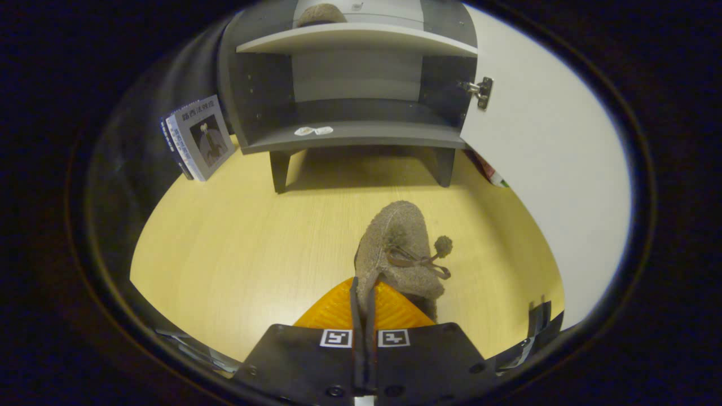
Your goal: Open the shoe cabinet door, grab the shoes and put them into the shoe cabinet, then close the shoe cabinet door.
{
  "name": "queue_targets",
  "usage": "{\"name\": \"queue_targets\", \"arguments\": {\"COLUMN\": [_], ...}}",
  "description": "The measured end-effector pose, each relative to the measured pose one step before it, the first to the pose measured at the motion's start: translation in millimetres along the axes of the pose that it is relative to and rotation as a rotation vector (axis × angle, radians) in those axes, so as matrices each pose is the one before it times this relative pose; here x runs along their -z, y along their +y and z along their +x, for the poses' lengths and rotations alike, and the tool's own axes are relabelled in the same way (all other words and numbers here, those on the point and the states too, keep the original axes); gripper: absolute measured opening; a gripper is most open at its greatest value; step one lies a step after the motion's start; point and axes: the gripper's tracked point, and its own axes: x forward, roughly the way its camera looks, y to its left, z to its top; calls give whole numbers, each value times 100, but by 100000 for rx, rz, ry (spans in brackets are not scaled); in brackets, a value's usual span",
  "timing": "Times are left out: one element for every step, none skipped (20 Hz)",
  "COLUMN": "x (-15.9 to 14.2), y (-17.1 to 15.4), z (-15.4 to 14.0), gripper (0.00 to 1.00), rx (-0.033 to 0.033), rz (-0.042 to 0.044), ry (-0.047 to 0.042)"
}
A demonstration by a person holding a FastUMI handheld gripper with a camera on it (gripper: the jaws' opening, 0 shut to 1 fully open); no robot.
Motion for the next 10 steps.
{"name": "queue_targets", "arguments": {"x": [-1074,-1221,-1446,-1359,-1578,-1672,-1866,-1508,-1810,-1692], "y": [-162,-153,-156,-106,-156,-220,-343,-220,-308,-289], "z": [-641,-519,-641,-668,-548,-497,-507,-550,-420,-51], "gripper": [3,3,3,3,3,3,3,3,3,3], "rx": [-422,-680,-762,-793,-366,-107,355,689,727,566], "rz": [-699,-794,-673,-740,-1149,-1391,-1409,-1008,-513,-97], "ry": [-1911,-2246,-2375,-2575,-2800,-2945,-2873,-2570,-2453,-2533]}}
